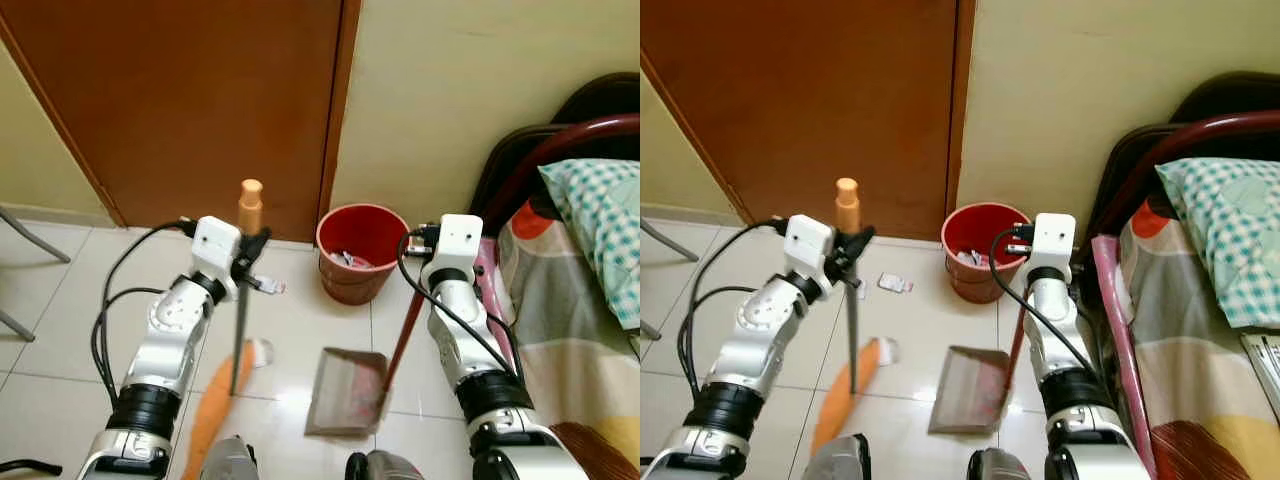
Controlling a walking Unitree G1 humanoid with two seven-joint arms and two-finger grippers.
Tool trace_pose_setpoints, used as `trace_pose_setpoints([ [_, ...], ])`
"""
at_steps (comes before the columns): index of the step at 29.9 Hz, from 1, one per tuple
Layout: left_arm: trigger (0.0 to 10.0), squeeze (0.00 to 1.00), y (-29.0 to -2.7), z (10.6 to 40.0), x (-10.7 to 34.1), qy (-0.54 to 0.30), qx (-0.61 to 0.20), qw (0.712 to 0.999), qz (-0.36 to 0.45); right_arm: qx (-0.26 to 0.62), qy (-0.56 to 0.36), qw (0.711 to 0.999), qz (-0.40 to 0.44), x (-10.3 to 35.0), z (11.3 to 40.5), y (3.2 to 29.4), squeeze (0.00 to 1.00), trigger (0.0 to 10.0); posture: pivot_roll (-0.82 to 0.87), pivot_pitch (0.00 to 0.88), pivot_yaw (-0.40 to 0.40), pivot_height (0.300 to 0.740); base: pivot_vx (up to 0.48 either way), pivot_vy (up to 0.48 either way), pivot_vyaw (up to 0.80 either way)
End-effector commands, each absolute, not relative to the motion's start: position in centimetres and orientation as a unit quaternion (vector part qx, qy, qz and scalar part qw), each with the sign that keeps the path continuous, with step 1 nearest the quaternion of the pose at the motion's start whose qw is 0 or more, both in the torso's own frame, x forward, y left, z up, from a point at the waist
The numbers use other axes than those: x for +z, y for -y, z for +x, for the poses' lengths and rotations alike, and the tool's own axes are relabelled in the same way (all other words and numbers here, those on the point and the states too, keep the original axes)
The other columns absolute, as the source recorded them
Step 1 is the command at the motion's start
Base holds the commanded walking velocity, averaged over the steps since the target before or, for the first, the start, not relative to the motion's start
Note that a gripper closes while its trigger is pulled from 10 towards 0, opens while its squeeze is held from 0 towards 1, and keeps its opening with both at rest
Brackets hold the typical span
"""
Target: Sweep floor
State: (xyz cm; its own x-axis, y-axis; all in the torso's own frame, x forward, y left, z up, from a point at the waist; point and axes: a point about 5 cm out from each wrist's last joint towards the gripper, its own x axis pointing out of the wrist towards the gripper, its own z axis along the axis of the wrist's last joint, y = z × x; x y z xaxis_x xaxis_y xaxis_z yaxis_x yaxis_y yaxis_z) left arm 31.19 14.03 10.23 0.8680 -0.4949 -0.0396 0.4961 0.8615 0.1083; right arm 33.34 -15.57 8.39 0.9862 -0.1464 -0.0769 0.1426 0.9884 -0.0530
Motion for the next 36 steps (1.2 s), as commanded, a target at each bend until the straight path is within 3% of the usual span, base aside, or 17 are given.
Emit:
trace_pose_setpoints([
  [1,10.0,0.0,-11.9,30.6,11.4,0.025,-0.322,0.946,0.025,-0.083,-0.037,0.995,-0.032,8.6,33.7,15.6,0.0,10.0,0.08,0.096,-0.043,0.74,0.0,0.0,0.0],
  [7,10.0,0.0,-9.3,29.5,12.1,0.029,-0.403,0.915,-0.006,-0.09,-0.047,0.993,-0.053,8.1,33.7,15.2,0.0,10.0,0.08,0.096,-0.042,0.74,0.0,0.0,0.0],
  [15,10.0,0.0,-8.4,29.6,14.1,0.053,-0.408,0.908,-0.084,-0.089,-0.048,0.993,-0.056,7.8,33.8,15.0,0.0,10.0,0.08,0.096,-0.041,0.74,0.0,0.0,0.0],
  [25,10.0,0.0,-14.1,32.3,15.9,0.091,-0.248,0.955,-0.133,-0.087,-0.051,0.993,-0.054,7.7,33.9,15.1,0.0,10.0,0.07,0.096,-0.046,0.74,0.0,0.0,0.0],
  [29,10.0,0.0,-17.3,32.7,16.1,0.098,-0.186,0.972,-0.1,-0.086,-0.052,0.993,-0.053,7.6,33.9,15.2,0.0,10.0,0.07,0.096,-0.048,0.74,0.0,0.0,0.0],
  [36,10.0,0.0,-20.3,32.2,15.3,0.082,-0.15,0.984,-0.044,-0.089,-0.05,0.994,-0.051,7.7,33.8,15.8,0.0,10.0,0.07,0.095,-0.047,0.74,0.0,0.0,0.0],
])
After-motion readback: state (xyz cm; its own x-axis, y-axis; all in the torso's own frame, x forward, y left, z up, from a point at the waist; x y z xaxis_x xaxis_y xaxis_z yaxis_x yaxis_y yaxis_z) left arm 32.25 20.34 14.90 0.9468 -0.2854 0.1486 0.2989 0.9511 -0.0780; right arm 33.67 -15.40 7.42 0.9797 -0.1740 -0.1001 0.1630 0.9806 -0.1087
